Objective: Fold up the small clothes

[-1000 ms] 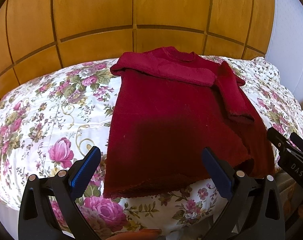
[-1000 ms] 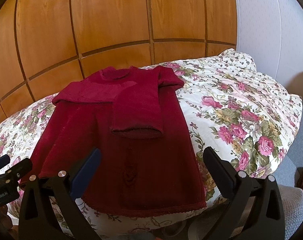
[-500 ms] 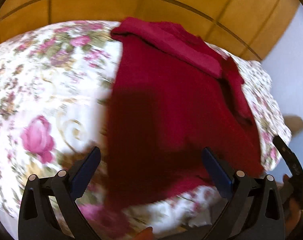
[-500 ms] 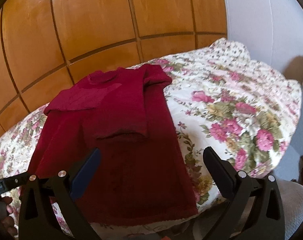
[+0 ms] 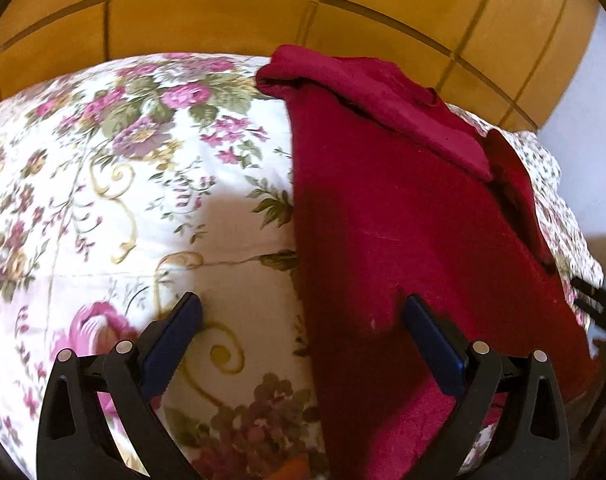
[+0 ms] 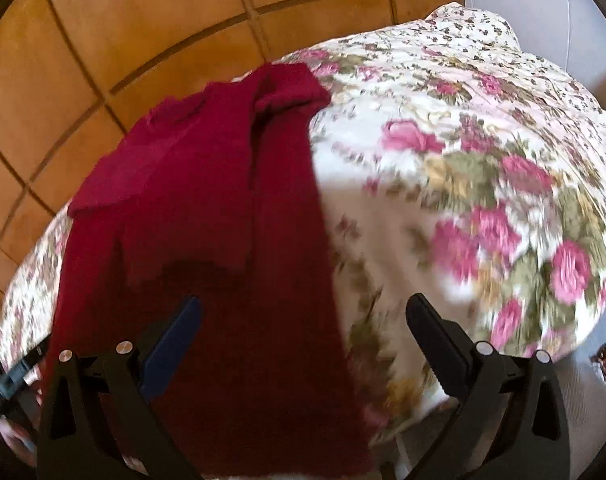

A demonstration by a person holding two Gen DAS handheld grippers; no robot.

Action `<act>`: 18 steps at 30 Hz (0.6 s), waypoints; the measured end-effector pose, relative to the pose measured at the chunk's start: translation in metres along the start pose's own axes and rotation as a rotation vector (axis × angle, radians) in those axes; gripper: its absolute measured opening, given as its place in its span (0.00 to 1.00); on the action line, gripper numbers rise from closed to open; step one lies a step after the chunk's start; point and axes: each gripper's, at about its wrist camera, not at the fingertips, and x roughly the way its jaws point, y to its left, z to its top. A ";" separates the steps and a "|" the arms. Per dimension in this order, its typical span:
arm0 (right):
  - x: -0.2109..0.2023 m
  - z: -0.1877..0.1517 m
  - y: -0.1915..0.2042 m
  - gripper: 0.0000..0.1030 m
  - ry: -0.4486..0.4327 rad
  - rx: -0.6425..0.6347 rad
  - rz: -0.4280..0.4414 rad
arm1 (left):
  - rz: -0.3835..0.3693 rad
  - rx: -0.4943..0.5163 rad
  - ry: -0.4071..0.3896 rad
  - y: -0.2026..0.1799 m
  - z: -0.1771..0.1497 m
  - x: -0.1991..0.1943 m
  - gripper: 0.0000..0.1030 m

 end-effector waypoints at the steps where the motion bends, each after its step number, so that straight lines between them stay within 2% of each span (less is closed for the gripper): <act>1: 0.004 0.006 -0.001 0.98 0.011 -0.011 0.003 | 0.004 0.008 0.002 -0.002 -0.001 0.003 0.97; 4: 0.020 0.017 -0.001 0.98 0.075 -0.050 0.011 | 0.018 0.028 0.003 -0.003 -0.005 0.006 0.97; 6: 0.027 0.019 -0.003 0.97 0.100 -0.054 0.029 | 0.041 0.089 0.016 -0.010 -0.007 0.009 0.97; 10: 0.029 0.011 -0.008 0.79 0.122 0.002 0.091 | 0.056 0.116 0.022 -0.013 -0.011 0.006 0.97; 11: 0.029 0.010 -0.007 0.76 0.123 -0.006 0.085 | 0.026 0.107 0.025 -0.013 -0.010 0.003 0.97; 12: 0.028 0.008 -0.005 0.69 0.121 -0.035 0.065 | -0.003 0.104 0.018 -0.014 -0.011 0.001 0.96; 13: 0.028 0.006 -0.002 0.60 0.118 -0.061 0.051 | -0.034 0.105 0.009 -0.015 -0.012 0.000 0.91; 14: 0.028 0.006 0.001 0.55 0.115 -0.086 0.045 | -0.051 0.118 0.005 -0.018 -0.013 -0.002 0.71; 15: 0.026 0.005 0.006 0.42 0.107 -0.114 0.052 | -0.040 0.146 0.005 -0.023 -0.014 -0.002 0.57; 16: 0.025 0.005 0.009 0.23 0.100 -0.135 0.069 | -0.035 0.173 0.007 -0.028 -0.015 -0.002 0.52; 17: 0.025 0.005 0.012 0.17 0.096 -0.149 0.076 | -0.050 0.197 0.014 -0.031 -0.016 -0.001 0.40; 18: 0.023 0.004 0.018 0.12 0.072 -0.179 0.063 | -0.072 0.211 0.017 -0.032 -0.016 -0.002 0.23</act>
